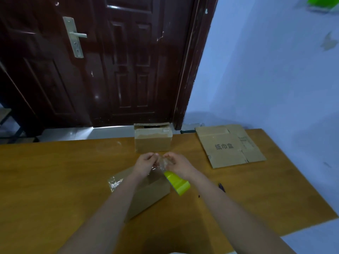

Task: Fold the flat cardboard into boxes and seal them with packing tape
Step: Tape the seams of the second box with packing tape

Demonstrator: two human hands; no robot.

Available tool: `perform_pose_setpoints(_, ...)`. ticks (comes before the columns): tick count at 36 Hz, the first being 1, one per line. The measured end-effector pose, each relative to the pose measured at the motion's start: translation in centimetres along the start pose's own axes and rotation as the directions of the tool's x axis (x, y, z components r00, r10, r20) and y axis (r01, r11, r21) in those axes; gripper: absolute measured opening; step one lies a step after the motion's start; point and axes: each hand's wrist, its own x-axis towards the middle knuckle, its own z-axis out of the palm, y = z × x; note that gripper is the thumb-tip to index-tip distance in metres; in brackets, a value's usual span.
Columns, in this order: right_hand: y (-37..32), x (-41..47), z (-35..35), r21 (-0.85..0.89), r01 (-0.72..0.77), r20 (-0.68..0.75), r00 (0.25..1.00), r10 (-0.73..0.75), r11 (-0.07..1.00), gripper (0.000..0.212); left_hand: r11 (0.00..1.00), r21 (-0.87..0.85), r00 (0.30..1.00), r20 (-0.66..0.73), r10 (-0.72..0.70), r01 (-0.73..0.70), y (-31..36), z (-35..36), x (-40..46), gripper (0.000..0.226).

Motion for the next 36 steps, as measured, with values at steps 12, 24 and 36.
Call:
perform_pose_setpoints(12,2.2,-4.4,-0.7,0.351,-0.181,0.111,0.982,0.151,0.918,0.041,0.987,0.163,1.0,0.024,-0.014,0.01,-0.3,-0.4,0.3,0.039)
perform_pose_setpoints(24,2.6,-6.5,-1.5,0.463,-0.019,0.042,0.999,0.0,0.886,0.015,0.831,0.556,1.0,-0.014,0.022,-0.01,-1.3,-0.6,-0.1,0.037)
perform_pose_setpoints(36,1.8,-5.4,-1.2,0.489,-0.065,-0.107,0.985,0.134,0.87,0.027,0.467,0.87,0.984,0.177,0.004,-0.158,0.8,0.1,1.3,0.026)
